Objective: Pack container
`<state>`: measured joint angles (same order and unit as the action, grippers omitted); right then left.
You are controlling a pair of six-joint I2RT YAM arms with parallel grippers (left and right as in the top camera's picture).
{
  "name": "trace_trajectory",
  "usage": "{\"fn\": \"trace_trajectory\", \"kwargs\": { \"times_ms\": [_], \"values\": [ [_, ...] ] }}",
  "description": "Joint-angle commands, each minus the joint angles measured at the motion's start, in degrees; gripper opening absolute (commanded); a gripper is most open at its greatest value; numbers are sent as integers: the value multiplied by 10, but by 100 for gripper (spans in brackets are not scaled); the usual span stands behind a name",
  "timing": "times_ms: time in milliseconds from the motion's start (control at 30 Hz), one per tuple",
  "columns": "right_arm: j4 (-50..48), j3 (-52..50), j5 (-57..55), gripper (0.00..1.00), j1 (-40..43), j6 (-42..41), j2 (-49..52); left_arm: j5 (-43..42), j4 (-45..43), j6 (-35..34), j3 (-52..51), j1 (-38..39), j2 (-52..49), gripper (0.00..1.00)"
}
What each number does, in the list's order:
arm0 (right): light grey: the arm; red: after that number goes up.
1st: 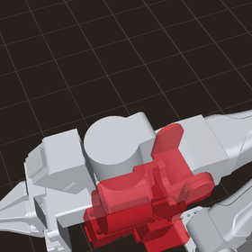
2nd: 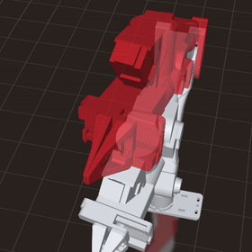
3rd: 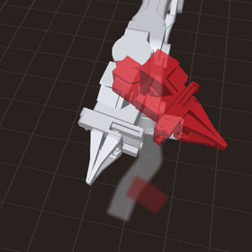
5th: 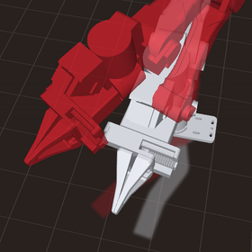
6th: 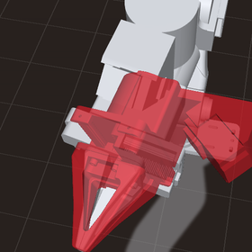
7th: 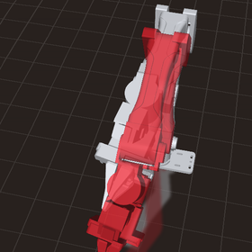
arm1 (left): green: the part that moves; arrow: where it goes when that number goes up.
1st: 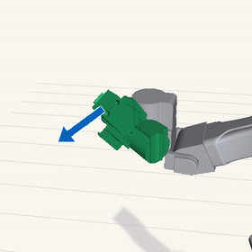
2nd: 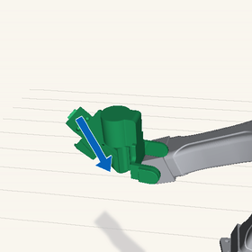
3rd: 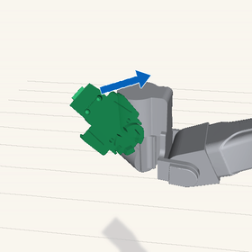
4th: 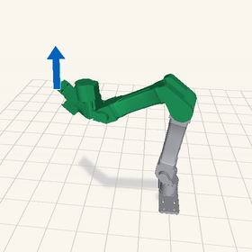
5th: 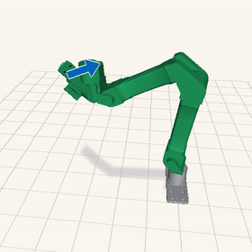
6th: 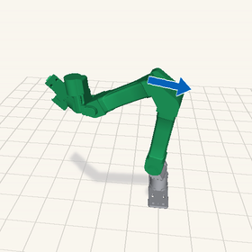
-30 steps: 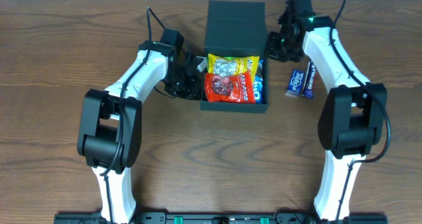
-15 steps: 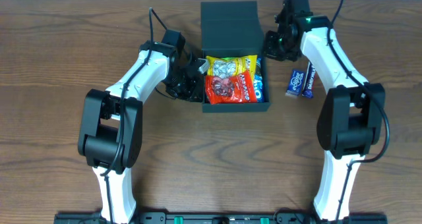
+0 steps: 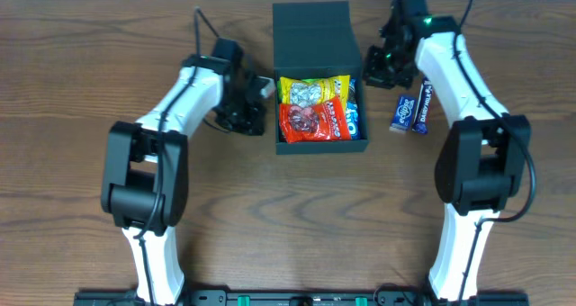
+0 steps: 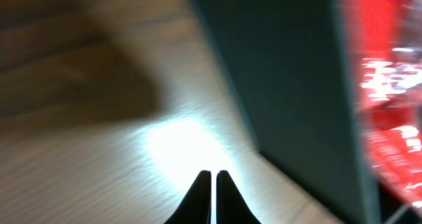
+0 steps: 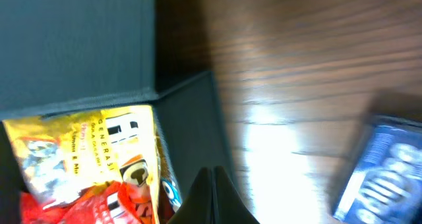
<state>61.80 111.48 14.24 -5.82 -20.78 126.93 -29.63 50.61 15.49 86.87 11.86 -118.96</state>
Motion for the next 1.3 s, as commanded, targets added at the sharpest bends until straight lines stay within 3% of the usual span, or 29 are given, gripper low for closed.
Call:
{"fn": "trace_trajectory", "kwargs": {
  "times_ms": [0,333,467,567,1067,1267],
  "values": [
    [45,62,-11,2,36,-4,0,16,1,12,31,-43,15,6],
    [174,92,-99,4,125,-3,0,15,0,13,74,-126,15,6],
    [170,84,-102,41,143,-3,1,15,-5,19,74,-125,15,6],
    [149,74,-104,49,143,-3,1,15,-5,19,74,-125,15,6],
    [-16,-52,-109,50,117,1,2,10,-5,19,74,-125,15,6],
    [-24,-61,-156,50,104,0,15,10,-5,19,74,-125,15,6]
  ]
}}
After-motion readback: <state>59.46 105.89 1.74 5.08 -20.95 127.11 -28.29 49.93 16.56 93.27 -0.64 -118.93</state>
